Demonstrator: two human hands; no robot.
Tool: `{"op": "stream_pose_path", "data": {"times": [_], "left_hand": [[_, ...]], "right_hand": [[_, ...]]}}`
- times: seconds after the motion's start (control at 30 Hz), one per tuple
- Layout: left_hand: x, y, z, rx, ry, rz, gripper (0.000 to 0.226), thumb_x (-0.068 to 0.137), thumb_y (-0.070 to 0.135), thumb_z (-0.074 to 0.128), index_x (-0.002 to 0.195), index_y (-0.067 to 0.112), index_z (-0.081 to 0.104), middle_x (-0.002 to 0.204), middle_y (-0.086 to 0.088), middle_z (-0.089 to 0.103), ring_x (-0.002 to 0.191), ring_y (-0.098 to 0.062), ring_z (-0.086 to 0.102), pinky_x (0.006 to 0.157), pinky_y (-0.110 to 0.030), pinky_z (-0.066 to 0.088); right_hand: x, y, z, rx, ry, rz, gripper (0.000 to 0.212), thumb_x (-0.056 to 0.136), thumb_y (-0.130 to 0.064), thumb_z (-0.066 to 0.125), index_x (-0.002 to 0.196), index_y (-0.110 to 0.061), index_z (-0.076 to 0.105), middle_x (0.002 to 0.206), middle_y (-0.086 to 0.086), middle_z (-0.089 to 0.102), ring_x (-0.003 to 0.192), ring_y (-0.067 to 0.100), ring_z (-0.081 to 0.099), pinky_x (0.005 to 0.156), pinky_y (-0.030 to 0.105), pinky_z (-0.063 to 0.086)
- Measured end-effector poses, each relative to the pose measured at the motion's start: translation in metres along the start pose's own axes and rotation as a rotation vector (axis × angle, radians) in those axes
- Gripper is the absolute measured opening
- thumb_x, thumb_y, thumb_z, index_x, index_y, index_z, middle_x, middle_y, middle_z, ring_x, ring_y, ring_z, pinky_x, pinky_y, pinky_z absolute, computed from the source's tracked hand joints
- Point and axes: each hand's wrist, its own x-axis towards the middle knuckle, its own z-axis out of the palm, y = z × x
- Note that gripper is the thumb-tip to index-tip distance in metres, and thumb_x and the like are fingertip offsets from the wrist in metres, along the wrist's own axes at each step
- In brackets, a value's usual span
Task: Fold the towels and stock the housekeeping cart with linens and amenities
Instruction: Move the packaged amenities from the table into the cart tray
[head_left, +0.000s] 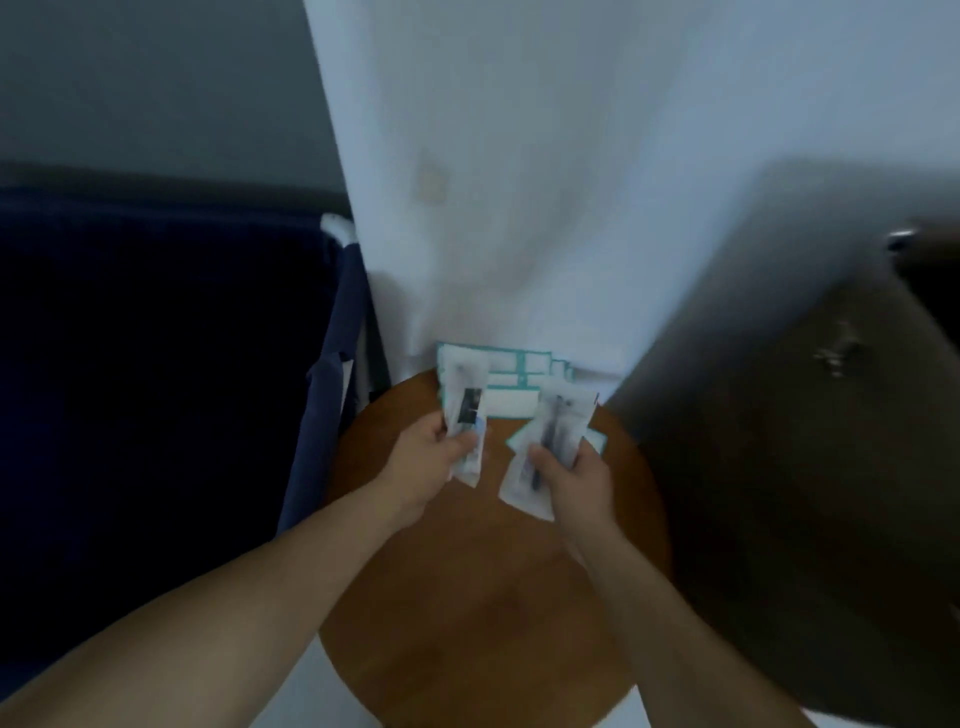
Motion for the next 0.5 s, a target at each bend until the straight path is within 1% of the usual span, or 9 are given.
{"op": "stream_pose_path", "data": {"times": [0.07,0.17,0.23,0.27,0.3,0.33,0.4,0.43,0.5], "left_hand": [[-0.020,0.033,0.019,0.025,-0.065,0.099,0.022,0.093,0.012,0.066,0.114,0.006,0.066,0.110,-0.016,0.072,0.100,-0.033,0.069,0.090,-0.047,0.057],[-0.049,0.078,0.055,0.058,-0.143,0.227,0.021,0.094,0.012,0.064,0.110,-0.003,0.063,0.110,-0.025,0.069,0.102,-0.041,0.066,0.091,-0.057,0.053],[-0.072,0.104,0.082,0.106,-0.190,0.306,0.028,0.096,0.016,0.062,0.109,-0.009,0.059,0.110,-0.030,0.066,0.100,-0.046,0.065,0.086,-0.061,0.052],[-0.084,0.115,0.097,0.127,-0.231,0.345,0.032,0.096,0.019,0.062,0.110,-0.010,0.058,0.110,-0.029,0.067,0.100,-0.047,0.065,0.085,-0.060,0.053],[-0.094,0.125,0.111,0.145,-0.263,0.374,0.032,0.096,0.021,0.062,0.109,-0.009,0.059,0.108,-0.024,0.069,0.098,-0.044,0.067,0.084,-0.056,0.055],[-0.106,0.133,0.126,0.170,-0.283,0.403,0.027,0.097,0.022,0.061,0.103,-0.004,0.061,0.101,-0.013,0.073,0.092,-0.034,0.071,0.080,-0.049,0.058],[-0.129,0.149,0.158,0.187,-0.303,0.467,0.015,0.095,0.021,0.062,0.084,0.011,0.059,0.078,0.007,0.072,0.070,-0.011,0.069,0.060,-0.027,0.055],[-0.141,0.156,0.176,0.185,-0.308,0.498,0.015,0.094,0.020,0.064,0.081,0.016,0.058,0.075,0.008,0.069,0.065,-0.007,0.066,0.055,-0.021,0.051],[-0.170,0.164,0.219,0.155,-0.367,0.509,0.002,0.091,0.016,0.067,0.091,0.016,0.065,0.085,0.000,0.072,0.069,-0.010,0.070,0.055,-0.021,0.053]], "right_hand": [[-0.024,-0.031,-0.025,0.031,0.058,-0.044,0.008,0.086,-0.014,0.074,0.090,-0.020,0.070,0.088,0.005,0.076,0.084,0.024,0.073,0.080,0.048,0.059],[-0.058,-0.068,-0.071,0.047,0.152,-0.102,0.008,0.082,-0.019,0.078,0.084,-0.022,0.071,0.081,0.001,0.076,0.077,0.019,0.074,0.075,0.048,0.060],[-0.079,-0.089,-0.107,0.032,0.223,-0.141,0.012,0.080,-0.027,0.080,0.084,-0.022,0.069,0.077,-0.001,0.075,0.072,0.015,0.073,0.069,0.045,0.062],[-0.090,-0.098,-0.126,0.038,0.248,-0.158,0.015,0.080,-0.030,0.080,0.086,-0.024,0.068,0.077,-0.004,0.074,0.070,0.012,0.073,0.064,0.040,0.062],[-0.101,-0.105,-0.145,0.049,0.268,-0.183,0.016,0.081,-0.032,0.079,0.088,-0.026,0.066,0.077,-0.010,0.074,0.069,0.007,0.072,0.057,0.032,0.061],[-0.113,-0.111,-0.164,0.056,0.291,-0.210,0.017,0.082,-0.033,0.078,0.089,-0.027,0.064,0.077,-0.017,0.072,0.067,0.002,0.071,0.052,0.022,0.057],[-0.135,-0.121,-0.201,0.060,0.338,-0.255,0.016,0.082,-0.032,0.078,0.090,-0.026,0.065,0.076,-0.024,0.070,0.066,-0.003,0.069,0.047,0.013,0.050],[-0.146,-0.124,-0.222,0.058,0.371,-0.265,0.015,0.082,-0.032,0.078,0.089,-0.025,0.066,0.075,-0.023,0.070,0.065,-0.003,0.069,0.047,0.012,0.049],[-0.171,-0.124,-0.268,0.066,0.445,-0.277,0.015,0.081,-0.033,0.079,0.086,-0.025,0.068,0.074,-0.018,0.072,0.065,-0.001,0.069,0.049,0.015,0.049]]}}
